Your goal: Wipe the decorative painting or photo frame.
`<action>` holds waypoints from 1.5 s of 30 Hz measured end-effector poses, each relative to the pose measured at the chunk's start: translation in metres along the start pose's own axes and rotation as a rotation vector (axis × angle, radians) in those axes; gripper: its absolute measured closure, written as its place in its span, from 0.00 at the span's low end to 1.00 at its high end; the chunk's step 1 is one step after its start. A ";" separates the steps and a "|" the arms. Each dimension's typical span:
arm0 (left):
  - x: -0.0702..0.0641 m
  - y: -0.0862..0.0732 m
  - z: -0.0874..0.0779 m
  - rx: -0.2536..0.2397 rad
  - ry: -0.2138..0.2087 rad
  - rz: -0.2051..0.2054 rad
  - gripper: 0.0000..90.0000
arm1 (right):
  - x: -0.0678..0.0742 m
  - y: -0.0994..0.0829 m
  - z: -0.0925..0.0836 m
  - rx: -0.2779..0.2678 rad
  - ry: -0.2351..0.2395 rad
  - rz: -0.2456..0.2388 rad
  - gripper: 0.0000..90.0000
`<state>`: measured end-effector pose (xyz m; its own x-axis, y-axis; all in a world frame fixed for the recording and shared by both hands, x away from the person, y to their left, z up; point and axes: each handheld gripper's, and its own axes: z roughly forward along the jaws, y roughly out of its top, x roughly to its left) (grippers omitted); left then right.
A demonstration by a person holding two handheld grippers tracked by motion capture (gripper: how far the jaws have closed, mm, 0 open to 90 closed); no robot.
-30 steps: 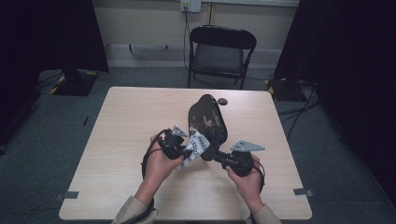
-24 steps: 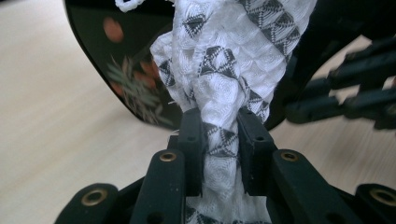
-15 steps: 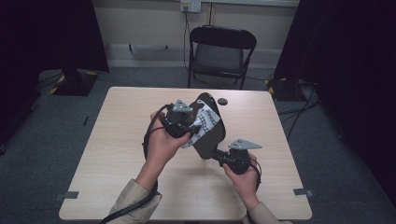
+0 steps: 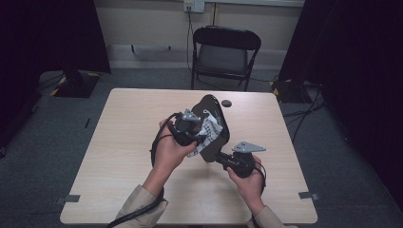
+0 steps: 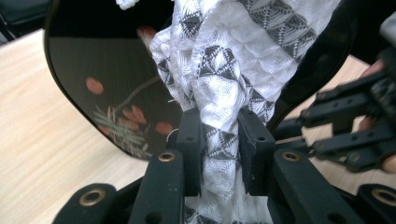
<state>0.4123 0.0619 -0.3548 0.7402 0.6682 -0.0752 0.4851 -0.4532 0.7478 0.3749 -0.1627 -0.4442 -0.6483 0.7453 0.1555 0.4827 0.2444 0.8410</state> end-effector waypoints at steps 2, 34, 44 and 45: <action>0.001 -0.007 0.005 0.013 -0.003 -0.010 0.81 | 0.000 0.000 -0.001 0.002 0.002 -0.002 0.87; 0.021 -0.089 0.062 0.211 0.012 -0.099 0.81 | 0.000 0.002 -0.004 -0.002 0.009 -0.013 0.74; 0.026 -0.086 0.037 0.174 0.016 -0.121 0.82 | -0.003 -0.001 -0.004 0.012 0.005 -0.012 0.68; 0.026 -0.082 0.031 0.161 0.016 -0.123 0.82 | -0.003 -0.001 -0.003 0.014 0.005 -0.012 0.68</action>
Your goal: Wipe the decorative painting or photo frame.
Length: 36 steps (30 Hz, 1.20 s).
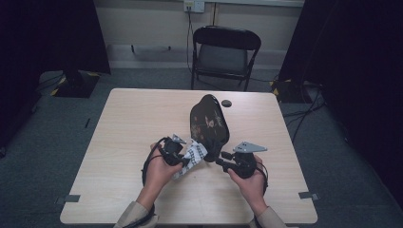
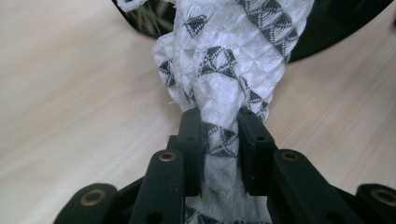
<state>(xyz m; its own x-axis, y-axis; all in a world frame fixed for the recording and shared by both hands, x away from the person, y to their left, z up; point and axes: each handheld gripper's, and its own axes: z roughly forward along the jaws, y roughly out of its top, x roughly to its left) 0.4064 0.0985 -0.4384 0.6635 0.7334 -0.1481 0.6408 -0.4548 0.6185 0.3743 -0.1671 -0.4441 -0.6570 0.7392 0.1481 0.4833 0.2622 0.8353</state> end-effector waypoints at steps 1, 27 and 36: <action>0.001 0.005 -0.009 -0.019 -0.005 0.002 0.82 | 0.000 0.000 0.001 0.004 0.001 -0.003 0.69; -0.042 0.088 -0.063 -0.200 -0.026 0.148 0.80 | 0.002 0.001 0.000 0.016 0.012 -0.006 0.87; -0.039 0.070 -0.046 -0.167 -0.034 0.137 0.80 | 0.002 0.002 0.000 0.011 0.012 -0.009 0.87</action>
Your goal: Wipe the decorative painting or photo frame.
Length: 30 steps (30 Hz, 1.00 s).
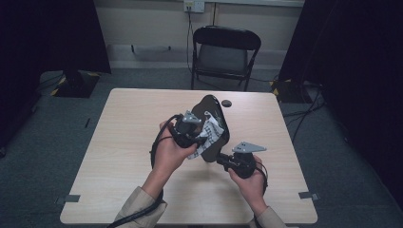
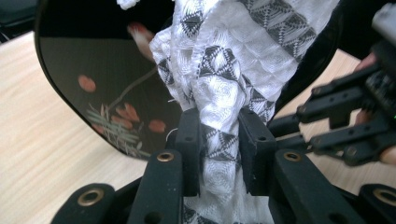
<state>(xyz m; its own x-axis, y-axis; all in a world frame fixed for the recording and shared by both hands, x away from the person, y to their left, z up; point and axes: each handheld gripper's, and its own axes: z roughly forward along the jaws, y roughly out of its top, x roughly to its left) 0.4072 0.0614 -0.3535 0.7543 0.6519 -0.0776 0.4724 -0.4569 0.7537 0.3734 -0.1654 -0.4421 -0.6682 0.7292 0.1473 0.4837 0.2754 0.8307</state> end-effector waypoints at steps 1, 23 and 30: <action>0.000 -0.004 0.002 0.004 -0.002 -0.006 0.80 | 0.000 0.000 0.000 0.000 0.002 0.002 0.87; 0.015 -0.072 0.048 0.137 -0.018 -0.090 0.81 | 0.000 0.001 -0.002 -0.007 0.007 0.001 0.87; 0.019 -0.087 0.058 0.178 -0.011 -0.110 0.81 | 0.001 0.001 -0.002 -0.006 0.007 -0.005 0.86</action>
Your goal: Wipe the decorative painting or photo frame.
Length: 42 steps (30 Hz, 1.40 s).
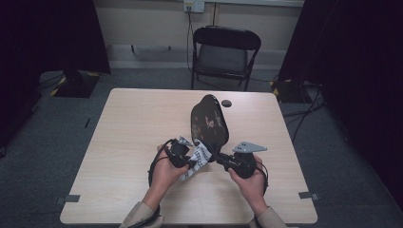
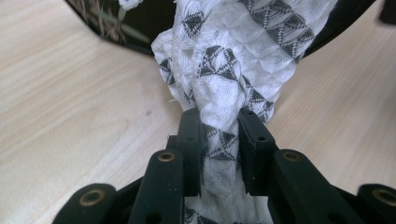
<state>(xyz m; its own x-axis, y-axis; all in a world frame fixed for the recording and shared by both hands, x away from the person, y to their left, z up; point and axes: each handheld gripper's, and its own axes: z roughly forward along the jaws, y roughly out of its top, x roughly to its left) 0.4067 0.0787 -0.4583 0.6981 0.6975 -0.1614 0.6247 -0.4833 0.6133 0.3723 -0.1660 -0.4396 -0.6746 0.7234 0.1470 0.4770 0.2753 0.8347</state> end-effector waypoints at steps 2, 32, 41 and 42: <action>0.002 -0.002 0.002 0.018 0.002 -0.001 0.81 | 0.000 0.000 0.000 0.001 0.000 -0.002 0.86; -0.019 0.073 -0.103 -0.263 -0.006 0.077 0.81 | 0.000 -0.002 0.001 0.011 0.000 0.004 0.87; -0.039 0.094 -0.104 -0.292 -0.030 0.132 0.81 | 0.000 -0.002 0.001 0.012 -0.001 0.004 0.88; -0.040 0.094 -0.102 -0.285 -0.025 0.138 0.81 | 0.000 -0.002 0.001 0.012 -0.001 0.003 0.88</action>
<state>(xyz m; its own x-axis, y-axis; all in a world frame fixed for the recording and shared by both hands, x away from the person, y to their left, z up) 0.4020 0.0591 -0.3152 0.7799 0.6210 -0.0783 0.4028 -0.4022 0.8222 0.3722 -0.1658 -0.4419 -0.6728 0.7248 0.1485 0.4855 0.2810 0.8279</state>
